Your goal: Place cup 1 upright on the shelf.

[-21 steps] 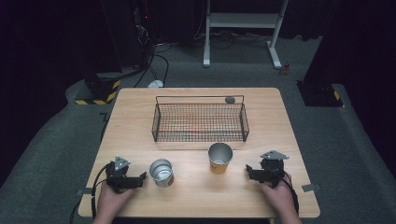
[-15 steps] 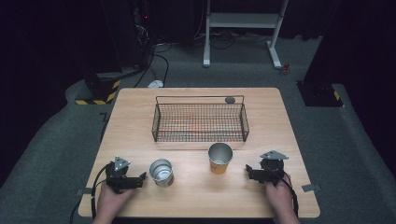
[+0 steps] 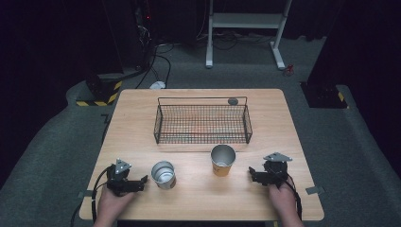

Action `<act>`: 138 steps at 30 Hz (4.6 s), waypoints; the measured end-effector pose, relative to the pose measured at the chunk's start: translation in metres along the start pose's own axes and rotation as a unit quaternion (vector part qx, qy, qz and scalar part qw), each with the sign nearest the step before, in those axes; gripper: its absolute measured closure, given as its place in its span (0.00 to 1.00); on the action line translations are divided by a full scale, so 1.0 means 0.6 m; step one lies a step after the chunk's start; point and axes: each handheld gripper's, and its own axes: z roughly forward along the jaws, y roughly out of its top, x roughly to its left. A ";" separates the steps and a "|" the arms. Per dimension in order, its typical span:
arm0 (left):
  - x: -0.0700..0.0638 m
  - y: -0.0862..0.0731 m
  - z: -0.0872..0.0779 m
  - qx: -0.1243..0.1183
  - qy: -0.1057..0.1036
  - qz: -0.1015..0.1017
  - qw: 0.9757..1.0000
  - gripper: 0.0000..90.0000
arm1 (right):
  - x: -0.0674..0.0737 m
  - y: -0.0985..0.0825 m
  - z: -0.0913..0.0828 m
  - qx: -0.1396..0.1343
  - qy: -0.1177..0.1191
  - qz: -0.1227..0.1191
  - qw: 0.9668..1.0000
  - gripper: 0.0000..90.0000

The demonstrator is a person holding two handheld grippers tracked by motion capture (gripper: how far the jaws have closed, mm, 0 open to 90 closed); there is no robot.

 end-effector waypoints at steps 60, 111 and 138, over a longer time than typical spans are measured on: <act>-0.025 0.053 -0.104 -0.138 -0.101 0.024 0.985 0.00 | 0.001 0.001 0.002 0.000 -0.002 0.001 1.000 0.09; -0.120 0.049 -0.058 -0.143 -0.158 0.073 0.974 0.00 | 0.001 0.002 0.002 0.000 -0.004 0.003 1.000 0.09; -0.127 0.042 -0.030 -0.133 -0.155 0.073 0.976 0.01 | 0.002 0.001 0.002 0.000 -0.005 0.003 1.000 0.09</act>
